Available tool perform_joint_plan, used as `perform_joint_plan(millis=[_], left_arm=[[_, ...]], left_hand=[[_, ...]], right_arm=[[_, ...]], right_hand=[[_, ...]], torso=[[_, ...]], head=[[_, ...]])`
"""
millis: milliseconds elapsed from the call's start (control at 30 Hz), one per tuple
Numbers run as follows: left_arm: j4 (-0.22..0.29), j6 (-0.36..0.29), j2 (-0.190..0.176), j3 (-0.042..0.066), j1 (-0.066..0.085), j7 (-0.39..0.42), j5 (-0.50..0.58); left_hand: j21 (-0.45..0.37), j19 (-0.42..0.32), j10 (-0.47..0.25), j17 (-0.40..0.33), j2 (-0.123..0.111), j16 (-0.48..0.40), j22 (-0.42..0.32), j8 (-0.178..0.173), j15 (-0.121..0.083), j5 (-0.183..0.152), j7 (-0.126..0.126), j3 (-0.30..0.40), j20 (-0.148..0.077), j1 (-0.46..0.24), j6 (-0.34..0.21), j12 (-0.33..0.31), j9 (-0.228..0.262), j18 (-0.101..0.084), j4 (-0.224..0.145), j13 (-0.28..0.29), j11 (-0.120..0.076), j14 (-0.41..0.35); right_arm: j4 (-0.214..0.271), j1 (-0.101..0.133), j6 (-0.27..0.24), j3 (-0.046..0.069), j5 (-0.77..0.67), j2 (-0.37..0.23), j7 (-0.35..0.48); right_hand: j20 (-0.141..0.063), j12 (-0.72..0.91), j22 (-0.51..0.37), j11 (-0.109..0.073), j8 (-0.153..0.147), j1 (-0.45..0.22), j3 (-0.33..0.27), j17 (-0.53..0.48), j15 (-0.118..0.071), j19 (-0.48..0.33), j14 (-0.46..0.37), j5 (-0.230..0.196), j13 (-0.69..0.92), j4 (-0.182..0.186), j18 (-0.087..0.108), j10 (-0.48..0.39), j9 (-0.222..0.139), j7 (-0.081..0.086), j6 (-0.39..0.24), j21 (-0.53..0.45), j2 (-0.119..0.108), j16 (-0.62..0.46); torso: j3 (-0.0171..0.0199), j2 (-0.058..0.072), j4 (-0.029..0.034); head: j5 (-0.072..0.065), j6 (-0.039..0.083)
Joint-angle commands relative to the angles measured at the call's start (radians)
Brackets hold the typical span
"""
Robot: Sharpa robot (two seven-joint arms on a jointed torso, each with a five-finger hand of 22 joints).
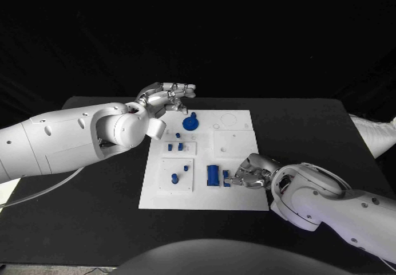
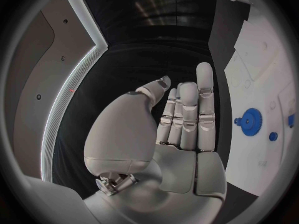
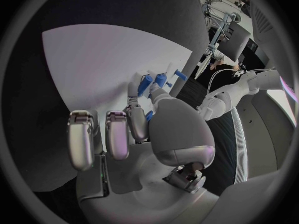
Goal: Assemble the parts on the task board
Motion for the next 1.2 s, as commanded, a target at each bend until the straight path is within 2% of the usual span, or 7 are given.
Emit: perform_joint_plan(millis=[33,300,533,833,967,1200], left_arm=[[0.000,0.018,0.000,0.000,0.001,0.004,-0.006],[-0.001,0.016,0.001,0.000,0.001,0.001,-0.008],[-0.001,0.016,0.001,0.000,0.001,0.000,-0.009],[-0.001,0.016,0.002,0.000,0.001,0.000,-0.009],[-0.001,0.015,0.001,0.000,0.001,0.001,-0.009],[-0.001,0.016,0.001,0.000,0.001,0.001,-0.009]], left_hand=[[-0.007,-0.003,-0.007,-0.001,0.009,-0.003,-0.002,0.007,0.000,0.003,-0.001,-0.007,0.003,-0.003,-0.009,0.006,0.001,0.011,-0.002,0.002,0.001,-0.007],[-0.007,-0.004,-0.008,0.000,0.010,-0.003,-0.002,0.008,0.000,0.004,-0.001,-0.006,0.003,-0.001,-0.009,0.007,0.001,0.011,-0.003,0.002,0.000,-0.007],[-0.007,-0.004,-0.008,0.000,0.010,-0.003,-0.002,0.008,0.000,0.004,-0.001,-0.006,0.003,-0.001,-0.009,0.007,0.001,0.011,-0.003,0.002,0.000,-0.007],[-0.007,-0.004,-0.008,0.000,0.010,-0.003,-0.002,0.008,0.000,0.004,-0.001,-0.006,0.003,-0.001,-0.009,0.007,0.001,0.011,-0.003,0.002,0.000,-0.007],[-0.007,-0.004,-0.008,0.000,0.010,-0.003,-0.002,0.008,0.000,0.004,-0.001,-0.006,0.003,-0.001,-0.009,0.007,0.001,0.011,-0.003,0.002,0.000,-0.007],[-0.007,-0.004,-0.009,-0.001,0.011,-0.003,-0.002,0.008,0.000,0.004,-0.001,-0.005,0.003,-0.001,-0.010,0.008,0.001,0.011,-0.004,0.002,0.001,-0.008]], right_arm=[[0.003,-0.002,0.022,0.000,-0.010,-0.003,0.028],[-0.002,-0.003,0.035,0.000,-0.012,-0.005,0.026],[-0.013,-0.003,0.047,0.000,-0.013,0.000,0.022],[-0.028,-0.003,0.065,0.000,-0.019,0.015,0.018],[-0.047,-0.004,0.053,-0.001,-0.025,0.023,0.014],[-0.071,-0.004,0.032,-0.001,-0.030,0.027,0.019]], right_hand=[[-0.007,0.001,0.159,0.002,0.007,0.003,-0.008,0.177,-0.002,0.070,0.085,-0.008,0.096,0.003,-0.006,0.006,0.002,-0.001,-0.008,-0.001,0.003,0.000],[-0.006,0.001,0.159,0.002,0.008,0.002,-0.012,0.177,-0.002,0.070,0.085,-0.009,0.097,0.007,-0.006,0.006,0.002,-0.001,-0.008,-0.001,0.010,0.000],[-0.006,0.001,0.159,0.001,0.010,0.017,-0.014,0.177,-0.002,0.070,0.085,-0.007,0.097,-0.001,-0.006,0.006,0.002,-0.002,-0.010,-0.001,0.016,0.000],[-0.006,0.000,0.160,0.001,0.012,0.045,-0.018,0.177,-0.002,0.070,0.085,-0.008,0.098,-0.019,-0.006,0.006,0.003,-0.002,-0.013,-0.001,0.020,0.000],[-0.006,0.000,0.160,0.000,0.014,0.063,-0.019,0.178,-0.002,0.070,0.085,-0.009,0.098,-0.031,-0.006,0.006,0.004,-0.002,-0.013,-0.001,0.024,0.000],[-0.006,0.001,0.163,0.001,0.015,0.056,-0.023,0.180,-0.002,0.071,0.086,-0.008,0.099,-0.023,-0.006,0.006,0.004,-0.001,-0.013,0.001,0.037,0.002]], torso=[[0.0002,0.000,0.0010],[-0.0006,0.000,0.0025],[-0.0011,0.001,0.0017],[-0.0008,0.001,0.0046],[-0.0006,0.001,0.0035],[-0.0004,0.000,0.0026]], head=[[-0.003,0.001],[-0.004,-0.002],[-0.006,-0.003],[-0.005,-0.003],[-0.004,-0.003],[-0.002,-0.003]])
